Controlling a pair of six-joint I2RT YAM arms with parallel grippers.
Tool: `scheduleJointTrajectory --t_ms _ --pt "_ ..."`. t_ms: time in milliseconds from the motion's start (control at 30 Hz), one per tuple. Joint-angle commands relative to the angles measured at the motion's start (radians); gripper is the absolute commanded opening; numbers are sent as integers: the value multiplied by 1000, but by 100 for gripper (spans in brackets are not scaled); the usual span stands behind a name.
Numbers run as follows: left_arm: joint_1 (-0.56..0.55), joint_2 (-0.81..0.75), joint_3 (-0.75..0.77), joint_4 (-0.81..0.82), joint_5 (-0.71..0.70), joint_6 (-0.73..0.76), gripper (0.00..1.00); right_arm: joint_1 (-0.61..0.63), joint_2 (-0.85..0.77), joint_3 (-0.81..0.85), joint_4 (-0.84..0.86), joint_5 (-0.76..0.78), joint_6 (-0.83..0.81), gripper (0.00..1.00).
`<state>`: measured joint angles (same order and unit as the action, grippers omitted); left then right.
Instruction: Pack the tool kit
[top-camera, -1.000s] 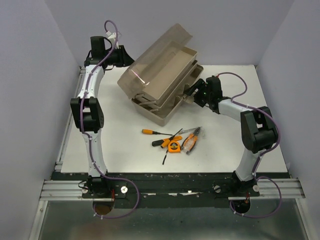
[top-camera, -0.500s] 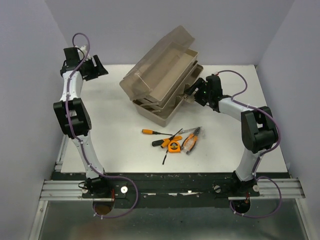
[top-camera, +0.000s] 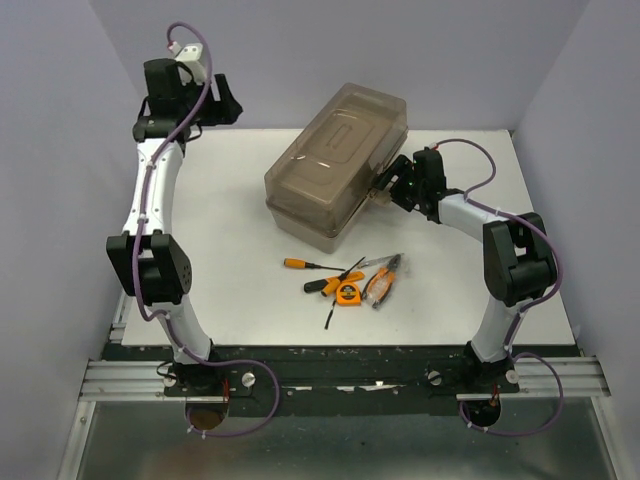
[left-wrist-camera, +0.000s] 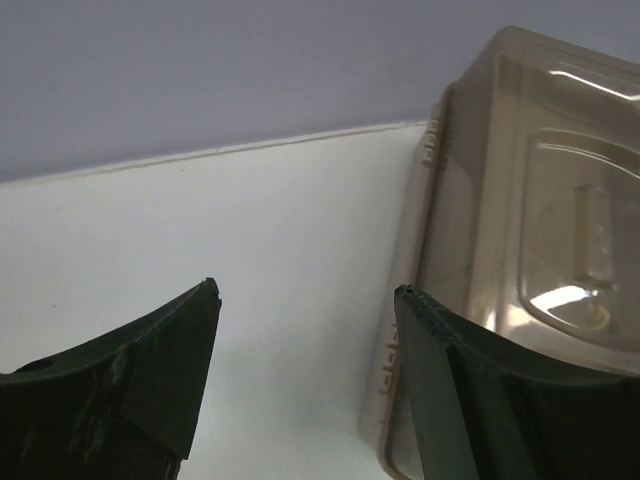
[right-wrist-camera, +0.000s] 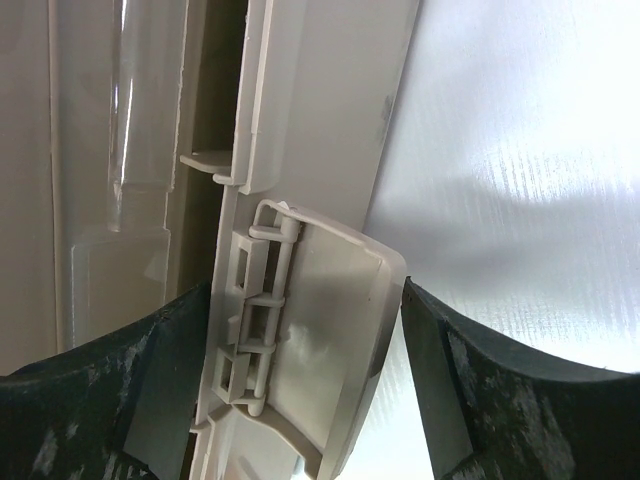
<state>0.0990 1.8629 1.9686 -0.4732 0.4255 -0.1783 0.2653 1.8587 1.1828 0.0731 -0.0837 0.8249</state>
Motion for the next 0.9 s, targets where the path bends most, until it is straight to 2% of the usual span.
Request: scheduleJointTrajectory --t_ms 0,200,400,500,733,867 --pt "-177 -73 29 -10 -21 173 84 -12 30 15 -55 59 -41 82" --pt "-431 -96 23 -102 -23 402 94 -12 37 20 -55 53 -30 82" --pt "-593 -9 53 -177 -76 425 95 -12 36 17 -44 39 -27 82" --pt "-668 33 62 -197 -172 468 98 -12 30 12 -42 41 -30 82" --pt "-746 117 69 -199 -453 568 99 -14 36 -3 -32 35 -24 82" --pt "-751 139 52 -199 -479 599 99 -17 40 -14 -26 33 -23 82"
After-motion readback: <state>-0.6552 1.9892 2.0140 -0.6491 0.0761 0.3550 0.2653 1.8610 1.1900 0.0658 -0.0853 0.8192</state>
